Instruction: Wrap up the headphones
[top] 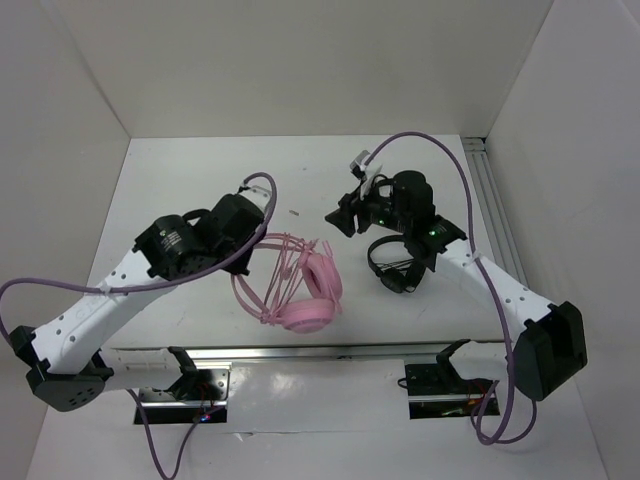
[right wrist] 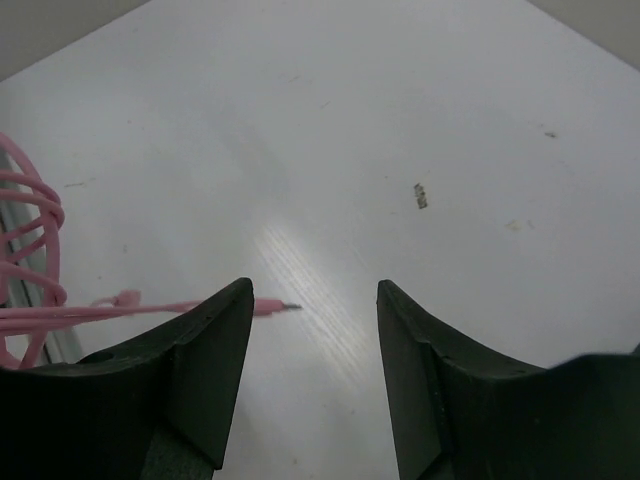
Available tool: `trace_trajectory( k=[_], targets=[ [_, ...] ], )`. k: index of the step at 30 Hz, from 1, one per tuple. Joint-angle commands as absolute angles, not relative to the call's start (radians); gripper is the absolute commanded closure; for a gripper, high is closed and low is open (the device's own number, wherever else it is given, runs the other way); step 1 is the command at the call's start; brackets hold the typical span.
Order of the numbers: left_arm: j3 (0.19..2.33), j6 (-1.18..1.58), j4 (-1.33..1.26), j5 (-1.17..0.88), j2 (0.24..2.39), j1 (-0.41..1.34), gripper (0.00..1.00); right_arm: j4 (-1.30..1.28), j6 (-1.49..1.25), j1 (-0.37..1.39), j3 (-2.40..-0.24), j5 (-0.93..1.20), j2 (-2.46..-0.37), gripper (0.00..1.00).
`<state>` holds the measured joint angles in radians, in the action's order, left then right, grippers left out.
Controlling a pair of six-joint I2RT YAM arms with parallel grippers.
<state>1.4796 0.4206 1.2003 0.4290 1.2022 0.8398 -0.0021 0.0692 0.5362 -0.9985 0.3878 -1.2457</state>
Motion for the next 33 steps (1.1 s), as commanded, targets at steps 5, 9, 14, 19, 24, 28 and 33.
trace_trajectory(
  k=[5, 9, 14, 19, 24, 28, 33],
  targets=[
    [1.543, 0.445, 1.114, 0.243, 1.186, 0.764, 1.0, 0.085, -0.002, 0.485, -0.982, 0.739, -1.191, 0.39],
    [1.552, 0.454, 1.078, 0.183, 1.195, 0.73, 1.0, 0.023, 0.011, 0.476, -0.973, 0.785, -1.134, 0.37],
    [1.552, 0.454, 1.055, 0.126, 1.195, 0.71, 1.0, -0.03, 0.011, 0.476, -0.942, 0.863, -1.051, 0.35],
    [1.562, 0.463, 1.032, 0.058, 1.195, 0.69, 1.0, -0.003, 0.021, 0.476, -0.882, 0.833, -1.071, 0.34],
    [1.582, 0.472, 1.023, 0.02, 1.195, 0.68, 1.0, 0.087, -0.008, 0.497, -0.825, 0.785, -1.083, 0.34],
    [1.591, 0.482, 1.012, -0.014, 1.195, 0.67, 1.0, 0.146, -0.02, 0.534, -0.807, 0.759, -1.103, 0.34],
    [1.6, 0.492, 0.982, -0.057, 1.195, 0.67, 1.0, 0.279, -0.063, 0.577, -0.75, 0.66, -1.094, 0.34]
  ],
)
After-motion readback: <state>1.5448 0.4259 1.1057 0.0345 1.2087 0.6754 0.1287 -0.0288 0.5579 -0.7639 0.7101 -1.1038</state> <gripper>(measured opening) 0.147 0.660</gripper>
